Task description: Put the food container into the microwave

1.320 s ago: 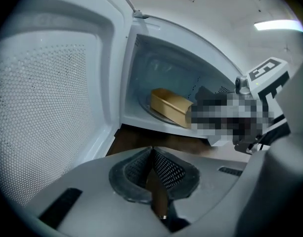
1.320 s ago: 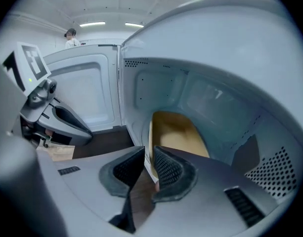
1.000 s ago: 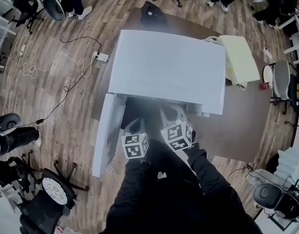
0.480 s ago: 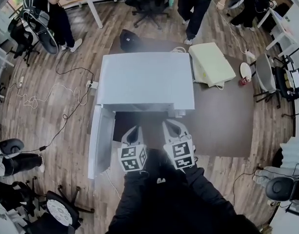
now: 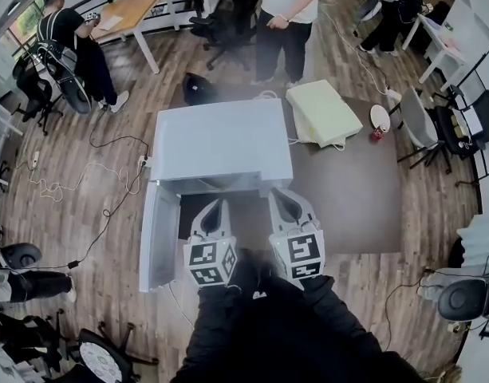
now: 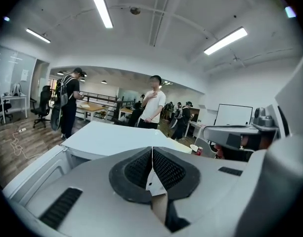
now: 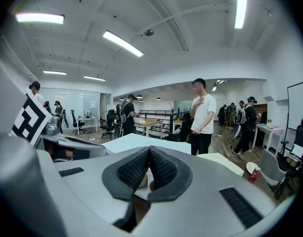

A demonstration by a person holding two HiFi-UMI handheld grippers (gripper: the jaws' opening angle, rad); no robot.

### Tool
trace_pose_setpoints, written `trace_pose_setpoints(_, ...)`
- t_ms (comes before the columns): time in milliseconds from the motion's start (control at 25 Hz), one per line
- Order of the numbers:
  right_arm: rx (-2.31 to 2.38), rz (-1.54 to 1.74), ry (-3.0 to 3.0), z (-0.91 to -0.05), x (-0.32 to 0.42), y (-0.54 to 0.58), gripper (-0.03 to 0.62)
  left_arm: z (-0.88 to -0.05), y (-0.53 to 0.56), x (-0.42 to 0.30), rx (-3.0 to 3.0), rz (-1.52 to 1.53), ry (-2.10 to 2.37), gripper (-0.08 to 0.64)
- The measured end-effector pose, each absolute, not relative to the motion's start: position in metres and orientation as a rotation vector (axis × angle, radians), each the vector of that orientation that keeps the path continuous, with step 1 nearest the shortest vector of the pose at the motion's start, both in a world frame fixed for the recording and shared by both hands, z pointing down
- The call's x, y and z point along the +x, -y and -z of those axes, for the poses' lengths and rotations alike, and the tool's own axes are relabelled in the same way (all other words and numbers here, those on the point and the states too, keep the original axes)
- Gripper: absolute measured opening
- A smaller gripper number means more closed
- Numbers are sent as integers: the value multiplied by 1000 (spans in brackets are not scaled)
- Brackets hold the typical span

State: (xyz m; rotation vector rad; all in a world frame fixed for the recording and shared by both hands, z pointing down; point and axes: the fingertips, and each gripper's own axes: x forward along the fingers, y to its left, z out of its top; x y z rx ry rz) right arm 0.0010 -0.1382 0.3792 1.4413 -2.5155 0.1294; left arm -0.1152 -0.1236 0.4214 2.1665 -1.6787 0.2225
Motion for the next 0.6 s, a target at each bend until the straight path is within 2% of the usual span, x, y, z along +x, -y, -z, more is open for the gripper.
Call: trace_pose_setpoints(600, 1513, -54, 2566, -342, 18, 128, 23, -381, 120, -89, 2273, -186, 1685, 34)
